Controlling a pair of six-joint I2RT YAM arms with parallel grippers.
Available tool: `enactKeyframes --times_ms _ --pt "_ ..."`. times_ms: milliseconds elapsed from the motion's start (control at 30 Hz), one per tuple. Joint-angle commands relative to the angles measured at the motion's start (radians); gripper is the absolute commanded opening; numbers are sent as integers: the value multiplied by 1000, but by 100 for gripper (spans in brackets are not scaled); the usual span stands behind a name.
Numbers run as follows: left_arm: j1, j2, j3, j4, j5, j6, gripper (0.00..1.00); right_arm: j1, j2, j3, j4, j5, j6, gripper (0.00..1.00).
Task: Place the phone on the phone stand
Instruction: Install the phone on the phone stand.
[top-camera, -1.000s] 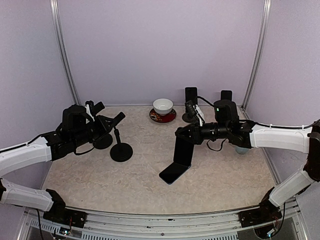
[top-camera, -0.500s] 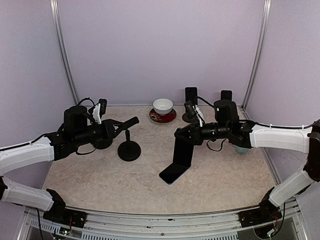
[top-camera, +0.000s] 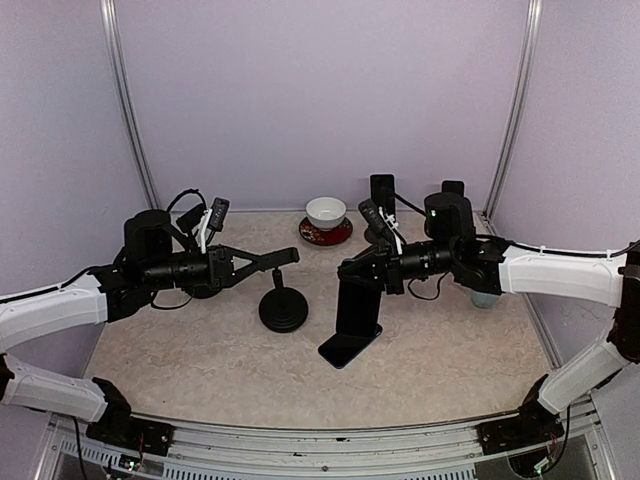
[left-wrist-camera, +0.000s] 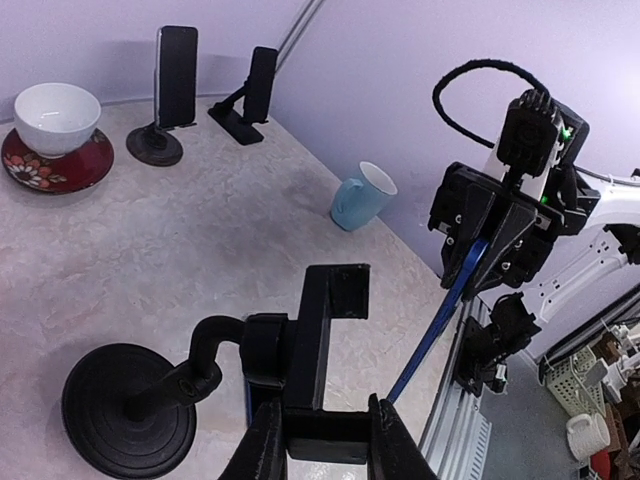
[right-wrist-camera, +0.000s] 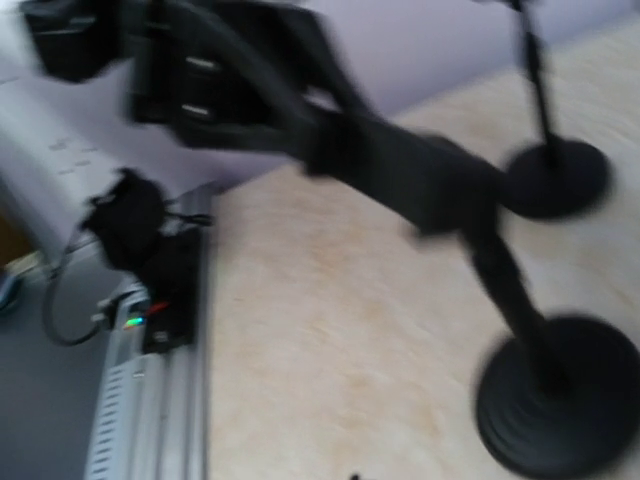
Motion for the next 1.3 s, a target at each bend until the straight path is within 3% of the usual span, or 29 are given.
enactKeyframes --times_ms 0,633,833,1267 --pt "-1 -28 18 116 107 52 0 45 -18 89 35 -138 -79 0" --pt "-79 -32 45 100 207 88 0 158 208 418 100 -517 -102 0" --pt "-100 -37 46 112 222 117 0 186 298 524 111 -578 -90 0" --pt "-124 -39 56 125 245 120 0 197 393 591 234 -640 22 0"
